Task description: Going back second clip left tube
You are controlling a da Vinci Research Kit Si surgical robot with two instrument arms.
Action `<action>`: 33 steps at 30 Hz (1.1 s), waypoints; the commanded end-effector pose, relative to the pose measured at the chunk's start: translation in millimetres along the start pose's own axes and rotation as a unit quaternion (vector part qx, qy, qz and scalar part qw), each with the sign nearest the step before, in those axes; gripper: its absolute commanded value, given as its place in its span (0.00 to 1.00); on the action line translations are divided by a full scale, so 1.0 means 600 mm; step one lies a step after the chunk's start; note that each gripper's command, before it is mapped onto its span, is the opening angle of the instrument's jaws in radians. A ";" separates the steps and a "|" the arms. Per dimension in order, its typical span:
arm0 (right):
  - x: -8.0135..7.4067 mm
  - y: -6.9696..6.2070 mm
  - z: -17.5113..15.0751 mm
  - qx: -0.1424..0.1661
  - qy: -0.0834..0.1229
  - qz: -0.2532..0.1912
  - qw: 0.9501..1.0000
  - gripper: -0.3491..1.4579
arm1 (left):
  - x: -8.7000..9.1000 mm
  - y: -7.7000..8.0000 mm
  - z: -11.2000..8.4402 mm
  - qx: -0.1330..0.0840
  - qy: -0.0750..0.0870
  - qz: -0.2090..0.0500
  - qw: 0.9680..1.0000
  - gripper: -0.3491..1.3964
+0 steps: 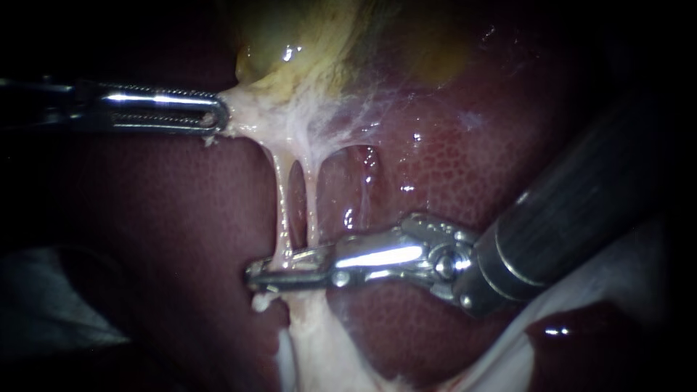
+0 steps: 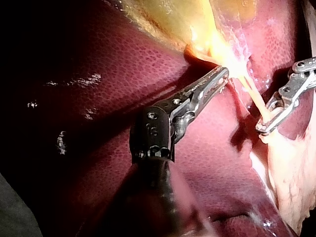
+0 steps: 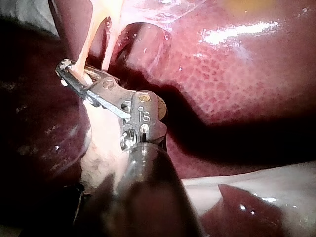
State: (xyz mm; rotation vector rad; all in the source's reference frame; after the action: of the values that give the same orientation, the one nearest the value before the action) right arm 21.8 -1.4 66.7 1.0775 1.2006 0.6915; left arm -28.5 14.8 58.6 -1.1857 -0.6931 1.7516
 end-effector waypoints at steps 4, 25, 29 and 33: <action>0.0001 0.0007 0.0017 -0.019 0.011 -0.028 0.999 0.36 | 0.0000 0.0000 0.0000 0.000 0.000 0.000 1.000 0.00; 0.0028 0.0025 -0.0067 -0.128 0.009 -0.168 0.977 0.47 | -0.0001 -0.0002 -0.0003 -0.001 0.000 0.000 1.000 0.00; 0.0038 -0.0011 -0.0095 -0.127 -0.014 -0.206 0.970 0.47 | -0.0001 -0.0003 -0.0005 -0.001 -0.001 0.000 1.000 0.00; 0.0033 -0.0042 -0.0123 -0.137 -0.058 -0.260 0.954 0.47 | -0.0001 -0.0003 -0.0006 -0.001 -0.001 0.000 1.000 0.00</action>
State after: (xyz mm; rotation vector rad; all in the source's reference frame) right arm 14.3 1.4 63.3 0.5075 1.1643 0.3309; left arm -28.1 14.8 58.6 -1.1863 -0.6956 1.7526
